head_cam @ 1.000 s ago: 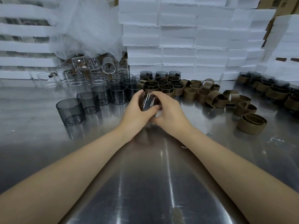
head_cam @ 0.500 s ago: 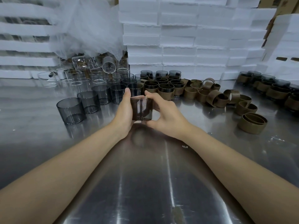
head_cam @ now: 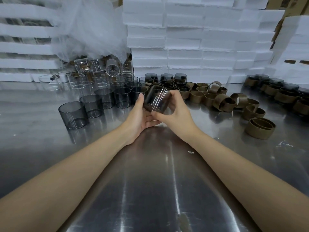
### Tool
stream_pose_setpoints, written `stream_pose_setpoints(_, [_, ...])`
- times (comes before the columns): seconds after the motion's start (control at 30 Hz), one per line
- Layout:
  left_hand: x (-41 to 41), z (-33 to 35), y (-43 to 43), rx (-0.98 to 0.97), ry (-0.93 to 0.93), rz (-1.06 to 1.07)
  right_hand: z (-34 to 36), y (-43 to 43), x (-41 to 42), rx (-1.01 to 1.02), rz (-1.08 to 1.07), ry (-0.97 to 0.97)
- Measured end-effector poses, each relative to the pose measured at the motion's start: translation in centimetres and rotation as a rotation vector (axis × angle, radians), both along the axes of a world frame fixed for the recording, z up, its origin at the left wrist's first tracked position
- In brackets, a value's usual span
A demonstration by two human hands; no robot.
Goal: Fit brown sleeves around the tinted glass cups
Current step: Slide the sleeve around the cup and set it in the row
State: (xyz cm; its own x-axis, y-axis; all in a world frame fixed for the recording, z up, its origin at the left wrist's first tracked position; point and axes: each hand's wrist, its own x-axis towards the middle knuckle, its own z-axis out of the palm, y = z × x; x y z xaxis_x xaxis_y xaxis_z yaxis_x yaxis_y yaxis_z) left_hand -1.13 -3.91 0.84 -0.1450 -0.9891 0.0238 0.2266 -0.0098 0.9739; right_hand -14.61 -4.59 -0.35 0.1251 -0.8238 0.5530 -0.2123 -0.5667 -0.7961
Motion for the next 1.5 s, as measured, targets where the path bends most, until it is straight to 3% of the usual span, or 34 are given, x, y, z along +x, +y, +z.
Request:
stream_pose_setpoints(0.2, [0.1, -1.0, 0.1, -0.154, -0.105, 0.033, 0.2, 0.1, 0.1, 0.06, 0.139, -0.115])
stream_pose_setpoints(0.37, [-0.2, -1.6, 0.2, -0.237, -0.282, -0.065, 0.4, -0.2, -0.3, 0.226, 0.089, -0.107])
stream_pose_setpoints(0.57, [-0.3, -1.5, 0.2, -0.267, -0.418, 0.023, 0.7, -0.4, -1.1, 0.066, -0.091, 0.227])
stream_pose_setpoints(0.63, [-0.2, -1.6, 0.1, -0.281, -0.377, 0.06, 0.5, -0.5, -1.3, 0.085, -0.022, 0.269])
stream_pose_setpoints(0.73, [0.0, -1.4, -0.2, -0.207, -0.144, 0.056, 0.5, -0.9, -1.8, 0.093, -0.019, 0.296])
stream_pose_setpoints(0.8, [0.3, -1.2, -0.5, -0.142, 0.052, 0.075, 0.6, -1.8, -2.9, 0.048, -0.281, 0.262])
stream_pose_setpoints(0.87, [0.5, -1.0, -0.5, -0.103, 0.145, 0.089, 0.8, -2.6, -4.5, 0.087, -0.59, 0.088])
stream_pose_setpoints(0.97, [0.3, -0.7, -0.1, -0.064, 0.096, 0.086, 0.8, -3.3, -7.0, 0.265, -0.791, -0.209])
stream_pose_setpoints(1.07, [0.3, -0.6, 0.3, -0.092, 0.007, 0.073, 0.7, -3.8, -8.4, 0.393, -0.762, -0.352])
stream_pose_setpoints(1.33, [0.4, -0.6, 0.6, -0.097, -0.022, 0.071, 0.3, -4.7, -9.0, 0.439, -0.627, -0.362])
stream_pose_setpoints(1.5, [0.6, -0.9, 0.3, -0.094, -0.014, 0.01, 0.2, -4.4, -7.9, 0.254, -0.696, -0.205])
